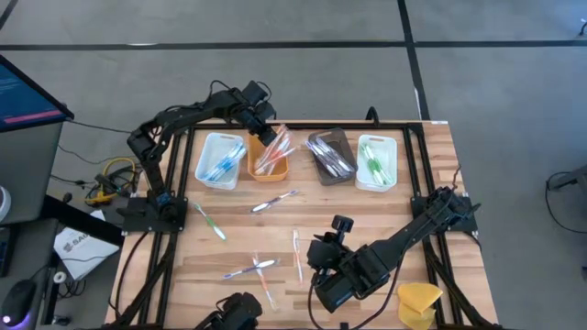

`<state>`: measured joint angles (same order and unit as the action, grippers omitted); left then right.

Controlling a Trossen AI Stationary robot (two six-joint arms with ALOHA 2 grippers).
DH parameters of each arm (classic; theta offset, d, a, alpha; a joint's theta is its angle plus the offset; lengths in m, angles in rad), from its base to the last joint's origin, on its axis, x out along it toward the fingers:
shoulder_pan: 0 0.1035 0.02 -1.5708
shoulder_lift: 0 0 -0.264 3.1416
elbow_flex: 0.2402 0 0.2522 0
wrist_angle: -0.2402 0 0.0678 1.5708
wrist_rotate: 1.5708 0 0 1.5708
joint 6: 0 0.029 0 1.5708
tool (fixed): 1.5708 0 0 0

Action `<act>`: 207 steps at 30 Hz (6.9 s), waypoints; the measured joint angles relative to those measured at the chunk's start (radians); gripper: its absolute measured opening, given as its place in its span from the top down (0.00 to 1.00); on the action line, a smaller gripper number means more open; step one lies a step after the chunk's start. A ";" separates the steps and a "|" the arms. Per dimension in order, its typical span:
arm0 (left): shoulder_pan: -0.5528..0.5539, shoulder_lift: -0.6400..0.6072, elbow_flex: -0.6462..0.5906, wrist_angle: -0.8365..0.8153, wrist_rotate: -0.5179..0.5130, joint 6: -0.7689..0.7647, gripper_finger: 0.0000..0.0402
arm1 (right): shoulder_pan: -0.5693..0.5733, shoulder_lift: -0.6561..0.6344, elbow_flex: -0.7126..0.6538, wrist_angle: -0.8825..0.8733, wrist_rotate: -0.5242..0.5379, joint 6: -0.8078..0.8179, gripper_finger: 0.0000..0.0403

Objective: Pick & Place Toothbrushes
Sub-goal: Put the green toothbrush into right white the bin

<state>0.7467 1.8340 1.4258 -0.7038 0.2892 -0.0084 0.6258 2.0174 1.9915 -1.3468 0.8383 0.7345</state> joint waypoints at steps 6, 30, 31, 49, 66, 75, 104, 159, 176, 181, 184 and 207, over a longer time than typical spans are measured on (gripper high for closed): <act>0.031 -0.147 0.000 -0.031 -0.002 -0.017 0.64 | 0.000 0.000 0.000 -0.003 -0.002 0.000 0.84; -0.274 -1.172 -0.540 -0.180 0.007 0.061 0.65 | 0.019 0.000 0.000 -0.006 -0.005 0.010 0.84; -0.285 -1.183 -0.555 -0.180 0.006 0.091 0.65 | 0.017 0.000 0.000 -0.006 -0.005 0.010 0.84; -0.839 -0.929 -0.679 -0.204 -0.138 0.342 0.65 | 0.013 0.000 0.000 0.000 -0.006 0.016 0.84; -1.060 -0.586 -0.683 -0.188 -0.268 0.281 0.65 | 0.019 0.000 0.000 0.009 -0.006 0.018 0.84; -1.060 -0.580 -0.697 -0.169 -0.313 0.257 0.65 | 0.022 -0.001 0.000 0.013 -0.007 0.018 0.84; -1.102 -0.507 -0.666 -0.303 -0.297 0.113 0.65 | 0.005 -0.001 0.000 0.016 -0.007 0.016 0.84; -1.099 -0.243 -0.672 -0.255 -0.330 0.101 0.65 | 0.009 -0.001 0.000 0.016 -0.007 0.017 0.84; -1.099 -0.213 -0.670 -0.261 -0.349 0.092 0.96 | 0.008 -0.001 0.000 0.019 -0.007 0.018 0.84; -1.103 -0.214 -0.661 -0.263 -0.361 0.096 0.97 | 0.009 -0.001 0.000 0.021 -0.007 0.018 0.84; -1.116 -0.240 -0.633 -0.239 -0.412 0.102 0.97 | 0.009 -0.001 0.000 0.028 -0.007 0.028 0.84; -1.223 -0.835 -0.831 1.050 -0.322 0.348 0.97 | -0.117 -0.001 0.000 0.424 -0.399 -0.216 0.71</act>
<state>-0.4768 0.9985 0.5949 0.3462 -0.0332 0.3393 0.5087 2.0167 1.9911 -0.9230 0.4389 0.5189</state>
